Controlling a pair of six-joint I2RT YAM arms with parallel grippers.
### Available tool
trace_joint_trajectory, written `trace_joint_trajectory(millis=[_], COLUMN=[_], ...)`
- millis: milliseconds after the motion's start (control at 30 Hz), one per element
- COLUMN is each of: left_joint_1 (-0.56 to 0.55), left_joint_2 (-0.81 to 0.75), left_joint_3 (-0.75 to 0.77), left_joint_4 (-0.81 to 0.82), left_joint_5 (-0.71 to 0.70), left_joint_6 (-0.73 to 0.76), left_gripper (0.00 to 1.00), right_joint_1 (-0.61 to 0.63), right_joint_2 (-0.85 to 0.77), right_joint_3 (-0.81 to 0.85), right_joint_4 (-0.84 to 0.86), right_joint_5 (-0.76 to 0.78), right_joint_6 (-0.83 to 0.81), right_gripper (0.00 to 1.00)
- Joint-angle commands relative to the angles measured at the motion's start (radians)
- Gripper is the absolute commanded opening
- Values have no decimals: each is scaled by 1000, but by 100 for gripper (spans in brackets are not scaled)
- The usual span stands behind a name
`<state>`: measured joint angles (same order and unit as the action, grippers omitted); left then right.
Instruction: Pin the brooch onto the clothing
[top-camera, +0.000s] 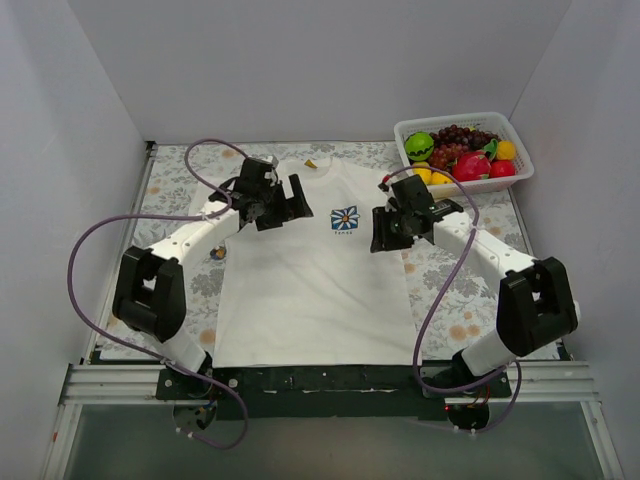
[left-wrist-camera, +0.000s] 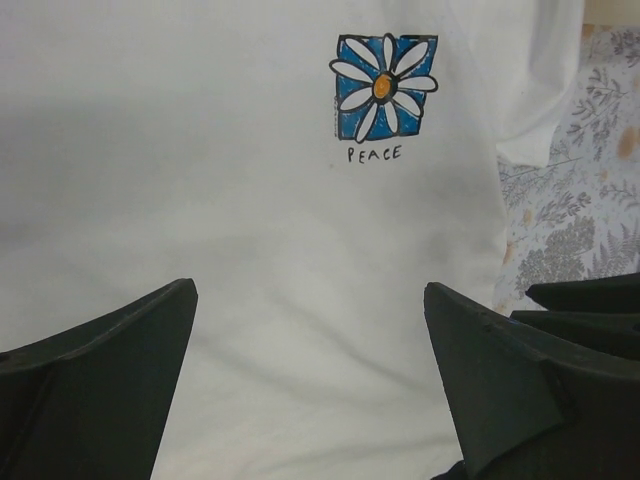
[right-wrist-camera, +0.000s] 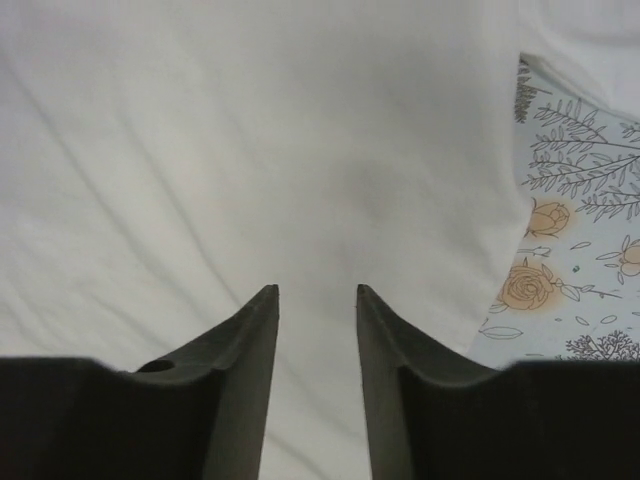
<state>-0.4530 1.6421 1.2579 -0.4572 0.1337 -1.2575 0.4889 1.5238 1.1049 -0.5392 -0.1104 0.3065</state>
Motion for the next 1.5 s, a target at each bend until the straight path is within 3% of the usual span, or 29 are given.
trace_joint_trajectory(millis=[0,67,167,367,500,633,733,833,900,967,1067,1267,1467], left_joint_1=[131,190,250,391,436,451,482,482,481,479,479,479,490], left_joint_2=[-60,-90,-123,-133,-143,-128,-140,-156,-154,-145,-137,-74,-44], left_joint_3=[-35,-60,-98,-146,-158,-146,-161,-183,-186,-183,-186,-158,-239], left_joint_4=[41,46,22,-40,-47,-107,-130,-84,-51,-41,-64,-172,-132], left_joint_5=[132,116,61,12,0,-112,-150,-91,-13,20,-43,-235,-212], left_joint_6=[10,3,-3,-36,-48,-65,-68,-48,-42,-34,-33,-55,-104], left_gripper=[98,98,98,98,98,97,96,91,83,81,77,79,77], right_joint_1=[-79,-116,-127,-127,-127,-127,-125,-110,-93,-66,-46,-29,26], right_joint_2=[-53,-57,-57,-16,35,81,111,157,183,208,223,251,309], right_joint_3=[26,26,32,29,64,85,96,128,168,184,184,181,258], right_joint_4=[93,105,136,212,209,209,214,213,193,173,179,177,186], right_joint_5=[-37,-49,-29,-49,-54,-66,-89,-101,-103,-95,-106,-121,-159], right_joint_6=[-47,-66,-82,-69,-67,-72,-72,-69,-73,-78,-72,-70,-73], right_gripper=[53,65,75,78,81,80,77,70,54,41,29,24,23])
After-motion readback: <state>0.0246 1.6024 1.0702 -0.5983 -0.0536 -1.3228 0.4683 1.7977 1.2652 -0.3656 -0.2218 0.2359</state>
